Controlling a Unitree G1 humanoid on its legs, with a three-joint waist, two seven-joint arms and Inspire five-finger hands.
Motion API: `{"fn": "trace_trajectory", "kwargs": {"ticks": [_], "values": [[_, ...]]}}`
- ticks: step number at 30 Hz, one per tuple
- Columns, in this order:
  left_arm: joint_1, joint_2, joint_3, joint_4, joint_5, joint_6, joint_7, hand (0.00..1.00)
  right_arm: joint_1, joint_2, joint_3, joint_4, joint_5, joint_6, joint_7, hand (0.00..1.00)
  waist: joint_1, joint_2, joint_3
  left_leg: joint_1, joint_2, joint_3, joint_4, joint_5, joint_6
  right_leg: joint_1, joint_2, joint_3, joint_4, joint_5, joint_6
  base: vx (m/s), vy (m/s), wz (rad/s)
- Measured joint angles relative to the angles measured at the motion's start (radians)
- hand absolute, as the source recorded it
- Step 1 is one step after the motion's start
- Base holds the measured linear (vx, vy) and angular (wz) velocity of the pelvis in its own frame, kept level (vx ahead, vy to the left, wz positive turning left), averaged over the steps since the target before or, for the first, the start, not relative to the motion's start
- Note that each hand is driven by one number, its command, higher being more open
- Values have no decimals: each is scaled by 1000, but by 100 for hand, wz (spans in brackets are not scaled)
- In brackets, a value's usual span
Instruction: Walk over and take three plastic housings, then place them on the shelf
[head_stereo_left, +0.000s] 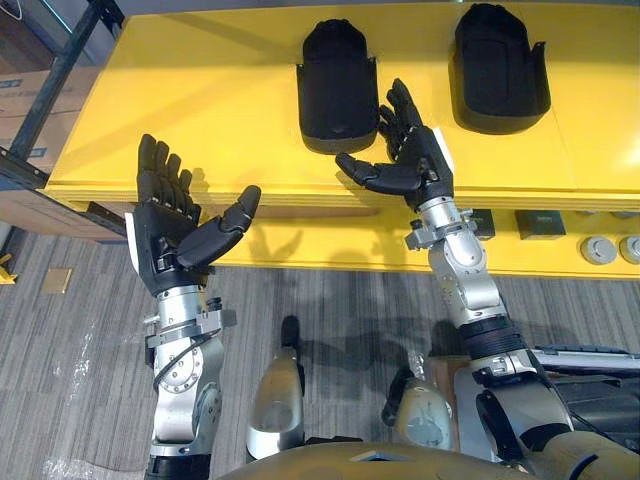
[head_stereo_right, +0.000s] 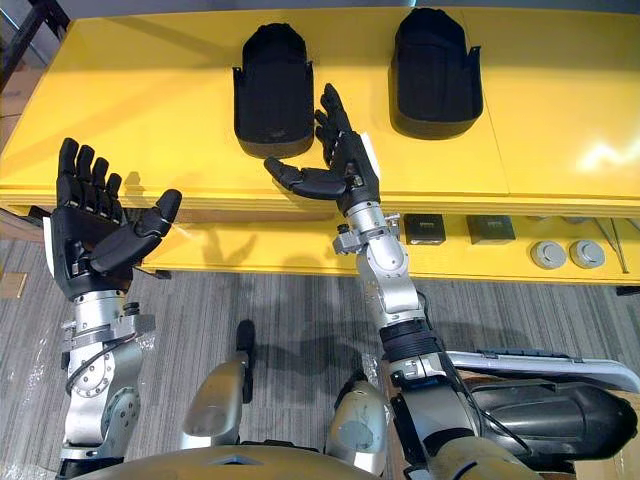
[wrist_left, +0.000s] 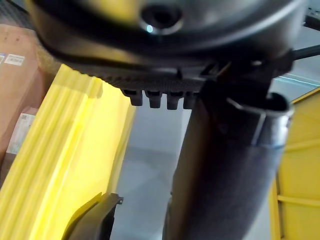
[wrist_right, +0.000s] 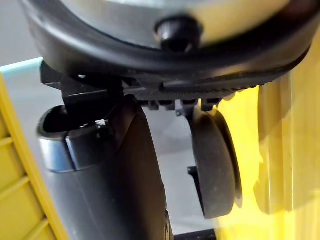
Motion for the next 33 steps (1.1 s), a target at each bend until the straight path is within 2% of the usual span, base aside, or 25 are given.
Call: {"fn": "trace_trajectory", "kwargs": {"ticks": [15,18,21,23,25,27,29,31,33], "values": [[9,0,-6,0,-18,0,9,100,2,1,6,0,0,23,50,100,1,0,0,10,-8,-5,-5,1,1,13,-8,-7,0,-1,2,0,0,0],[11,0,-9,0,-17,0,6,100,2,0,20,0,-11,18,23,100,-1,0,0,24,-11,-4,-20,2,4,20,-12,-7,-1,-2,4,0,0,0],[11,0,-12,0,24,0,11,100,25,11,18,-31,-63,10,-53,100,-1,0,1,28,-11,0,-24,2,3,21,-12,-4,-4,0,4,2,-2,-2],[10,1,-15,0,86,0,22,100,89,22,13,-135,-93,-2,-87,100,-3,0,1,39,-11,8,-33,3,2,27,-12,0,-12,3,10,27,-3,-7],[-4,8,-17,0,174,0,44,100,162,24,9,-295,-129,-47,-116,100,-24,0,1,40,-12,15,-35,4,-4,28,-11,6,-22,10,20,39,3,-7],[-43,30,-16,5,184,2,42,100,191,25,-8,-381,-127,-91,-136,100,-32,-1,1,43,-13,21,-35,6,-7,27,-12,11,-26,13,23,21,1,-8],[-115,71,-1,30,217,2,34,100,208,25,-32,-448,-124,-130,-163,100,-36,-3,1,44,-13,24,-35,6,-7,24,-12,15,-23,12,23,0,-11,-8],[-244,141,40,107,221,4,11,100,204,24,-45,-491,-119,-176,-210,100,-40,-12,7,37,-8,37,-24,2,-11,6,-8,35,-11,11,21,-21,-18,-17],[-307,179,67,156,218,4,5,100,203,24,-46,-495,-121,-190,-245,100,-46,-27,16,35,-2,46,-13,-3,-16,-2,-4,49,-5,11,20,-28,-22,-18]]}}
